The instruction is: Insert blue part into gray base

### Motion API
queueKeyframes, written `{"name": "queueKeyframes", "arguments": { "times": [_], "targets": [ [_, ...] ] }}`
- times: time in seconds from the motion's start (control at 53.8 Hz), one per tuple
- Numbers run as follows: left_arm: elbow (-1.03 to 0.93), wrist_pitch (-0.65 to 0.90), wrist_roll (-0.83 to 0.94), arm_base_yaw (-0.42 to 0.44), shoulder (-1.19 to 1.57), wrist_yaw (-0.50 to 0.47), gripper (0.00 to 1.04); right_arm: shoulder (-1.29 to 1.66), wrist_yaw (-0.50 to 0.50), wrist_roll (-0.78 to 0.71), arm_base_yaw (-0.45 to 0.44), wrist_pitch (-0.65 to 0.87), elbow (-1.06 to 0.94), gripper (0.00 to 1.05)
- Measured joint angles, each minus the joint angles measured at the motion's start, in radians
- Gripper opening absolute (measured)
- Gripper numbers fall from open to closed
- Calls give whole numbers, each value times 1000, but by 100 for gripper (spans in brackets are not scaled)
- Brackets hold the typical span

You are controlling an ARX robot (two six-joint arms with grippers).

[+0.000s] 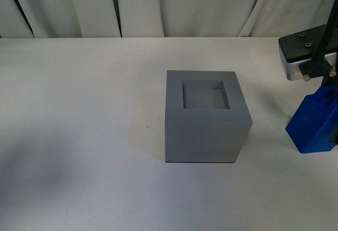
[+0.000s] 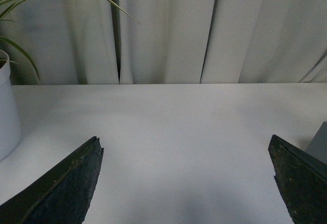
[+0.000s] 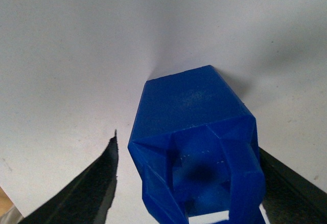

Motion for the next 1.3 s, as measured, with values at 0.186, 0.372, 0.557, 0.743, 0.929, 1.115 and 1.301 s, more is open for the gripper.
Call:
{"name": "queueKeyframes", "arguments": {
  "times": [0.186, 0.372, 0.557, 0.743, 0.929, 1.115, 1.301],
  "targets": [
    [0, 0, 0, 0, 0, 0, 99, -4, -8, 4, -2, -22, 7, 47],
    [0, 0, 0, 0, 0, 0, 99, -25, -35, 14, 22, -106, 111, 47],
    [0, 0, 0, 0, 0, 0, 99, -36, -64, 30, 74, -217, 292, 47],
    [0, 0, 0, 0, 0, 0, 99, -23, -69, 50, 150, -281, 416, 47],
    [0, 0, 0, 0, 0, 0, 99, 16, -71, 75, 214, -288, 454, 47],
    [0, 0, 0, 0, 0, 0, 99, 54, -77, 96, 278, -286, 472, 47],
    [0, 0, 0, 0, 0, 0, 99, 85, -83, 112, 325, -293, 490, 47]
  ]
}}
